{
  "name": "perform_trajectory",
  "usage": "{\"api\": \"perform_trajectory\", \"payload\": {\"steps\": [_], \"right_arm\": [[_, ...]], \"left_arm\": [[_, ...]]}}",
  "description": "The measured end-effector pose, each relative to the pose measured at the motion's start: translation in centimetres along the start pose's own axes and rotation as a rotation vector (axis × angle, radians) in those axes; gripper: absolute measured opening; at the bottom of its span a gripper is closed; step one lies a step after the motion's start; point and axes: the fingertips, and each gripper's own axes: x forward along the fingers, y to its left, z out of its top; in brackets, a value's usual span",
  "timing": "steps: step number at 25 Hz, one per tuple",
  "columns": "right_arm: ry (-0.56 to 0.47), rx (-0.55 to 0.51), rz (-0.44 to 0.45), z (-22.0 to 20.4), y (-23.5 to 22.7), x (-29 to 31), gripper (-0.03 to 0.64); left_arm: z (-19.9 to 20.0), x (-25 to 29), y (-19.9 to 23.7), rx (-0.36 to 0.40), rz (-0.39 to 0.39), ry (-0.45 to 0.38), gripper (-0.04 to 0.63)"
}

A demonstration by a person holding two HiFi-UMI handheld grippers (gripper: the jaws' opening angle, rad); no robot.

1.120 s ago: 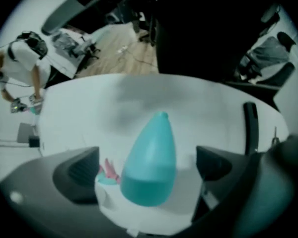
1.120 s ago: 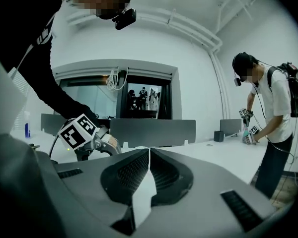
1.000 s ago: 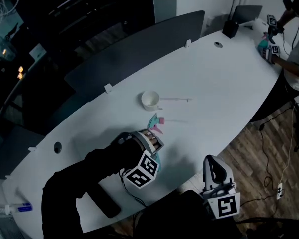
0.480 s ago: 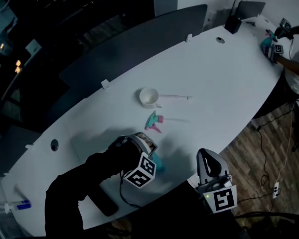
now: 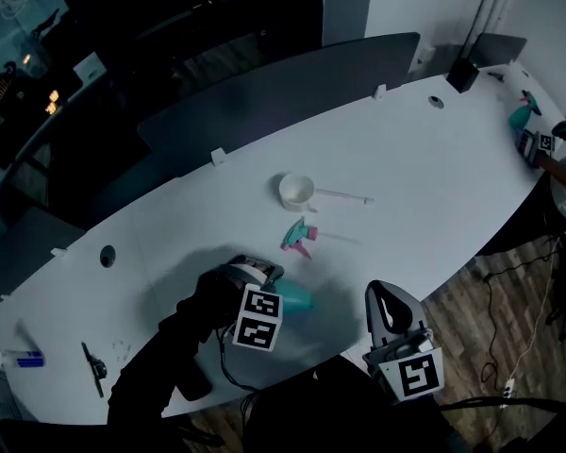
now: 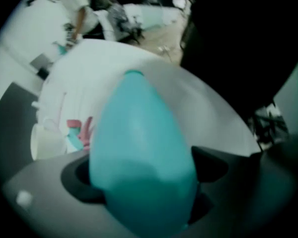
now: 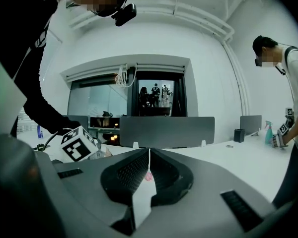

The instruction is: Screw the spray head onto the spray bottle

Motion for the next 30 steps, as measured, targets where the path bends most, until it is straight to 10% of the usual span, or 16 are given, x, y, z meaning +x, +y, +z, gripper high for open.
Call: {"api": "perform_trajectory", "payload": {"steps": [8, 14, 22, 30], "right_arm": [[-0.004, -0.014, 0.076, 0.3, 1.1, 1.5, 0.012], [0.009, -0.046, 0.130, 0.1, 2.1, 2.0, 0.012], [0.035, -0.066, 0.137, -0.2, 2.1, 1.9, 0.012], [0.027, -0.058, 0.140, -0.4, 2.0, 2.2, 0.012]], "left_arm": [[-0.4, -11.0, 9.3, -0.858, 0.738, -0.838, 0.532], [-2.9, -10.9, 9.6, -1.123, 1.110, -0.934, 0.532], [-2.2, -8.0, 9.1, -1.250, 1.016, -0.971, 0.535], [-1.6, -4.2, 8.1, -1.335, 0.783, -0.799, 0.534]]}}
